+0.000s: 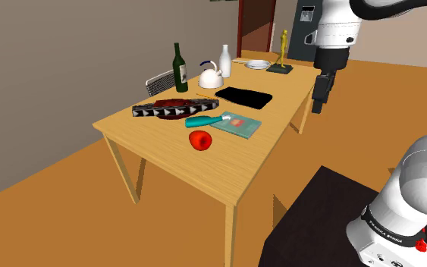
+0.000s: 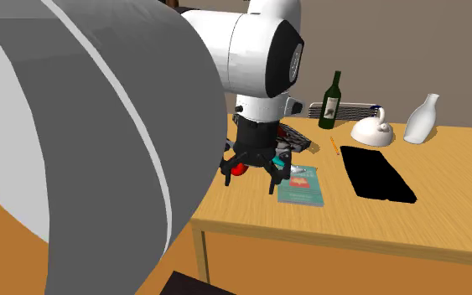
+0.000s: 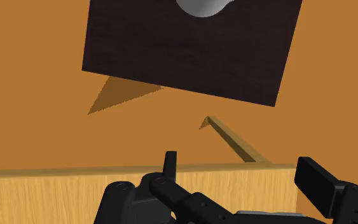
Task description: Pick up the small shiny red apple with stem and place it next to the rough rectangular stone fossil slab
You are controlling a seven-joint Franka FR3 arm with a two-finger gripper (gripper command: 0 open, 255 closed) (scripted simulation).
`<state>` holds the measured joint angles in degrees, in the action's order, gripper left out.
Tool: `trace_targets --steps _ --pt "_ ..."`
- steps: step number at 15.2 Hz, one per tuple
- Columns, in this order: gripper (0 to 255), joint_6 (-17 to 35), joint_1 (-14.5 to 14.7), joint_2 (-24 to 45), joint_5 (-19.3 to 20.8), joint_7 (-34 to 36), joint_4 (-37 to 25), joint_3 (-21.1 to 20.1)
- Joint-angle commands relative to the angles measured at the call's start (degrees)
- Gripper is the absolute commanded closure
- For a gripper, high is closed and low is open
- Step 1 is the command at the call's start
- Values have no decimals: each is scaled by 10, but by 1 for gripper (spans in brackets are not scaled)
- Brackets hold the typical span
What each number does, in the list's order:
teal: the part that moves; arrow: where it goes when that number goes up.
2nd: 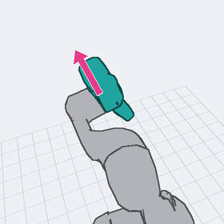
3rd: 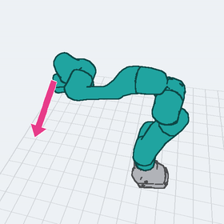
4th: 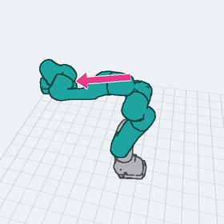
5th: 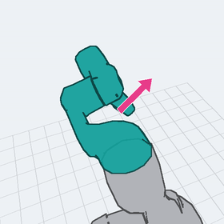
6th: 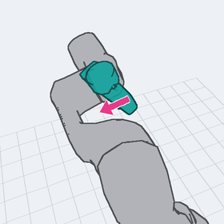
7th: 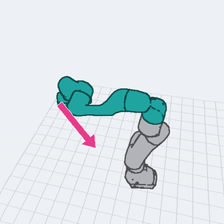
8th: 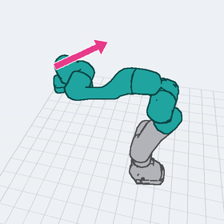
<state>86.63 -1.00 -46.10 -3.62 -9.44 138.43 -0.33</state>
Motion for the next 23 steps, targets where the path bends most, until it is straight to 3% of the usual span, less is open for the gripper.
trace_targets --steps 1,13,18,23 --pt "0 0 0 0 0 0 0 0" --pt "0 248 29 196 73 -22 -22 -81" --pt "0 331 30 289 132 -8 -58 -117" --pt "0 393 28 388 216 24 -111 -150"
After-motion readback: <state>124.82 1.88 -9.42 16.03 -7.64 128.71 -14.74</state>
